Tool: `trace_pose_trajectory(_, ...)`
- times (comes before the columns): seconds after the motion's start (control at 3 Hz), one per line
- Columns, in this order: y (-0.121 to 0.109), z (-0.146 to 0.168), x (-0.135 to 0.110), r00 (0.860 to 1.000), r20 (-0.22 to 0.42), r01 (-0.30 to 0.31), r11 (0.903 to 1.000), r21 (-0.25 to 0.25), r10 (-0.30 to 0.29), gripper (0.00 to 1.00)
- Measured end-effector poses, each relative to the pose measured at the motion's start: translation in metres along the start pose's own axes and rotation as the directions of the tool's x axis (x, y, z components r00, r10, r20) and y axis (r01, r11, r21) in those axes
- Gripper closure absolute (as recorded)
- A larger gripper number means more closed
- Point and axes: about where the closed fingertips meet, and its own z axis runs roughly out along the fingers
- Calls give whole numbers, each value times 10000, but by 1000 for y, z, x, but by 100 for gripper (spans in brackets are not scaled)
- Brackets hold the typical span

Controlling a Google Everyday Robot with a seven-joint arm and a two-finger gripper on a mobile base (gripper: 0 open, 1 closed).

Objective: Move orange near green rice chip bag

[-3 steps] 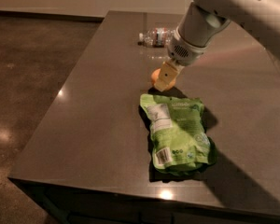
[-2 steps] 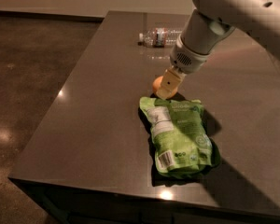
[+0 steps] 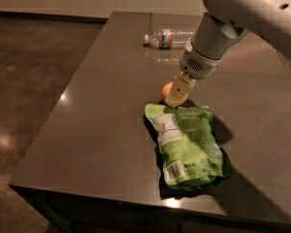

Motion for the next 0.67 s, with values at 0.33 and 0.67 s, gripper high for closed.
trace_pose_trajectory(0.33,0,-1,-1,9999,-50,131,9999,-22,-131,18)
trace_pose_trajectory(0.67,0,-3,-10,9987,-33,513,9986,-132,-514,0)
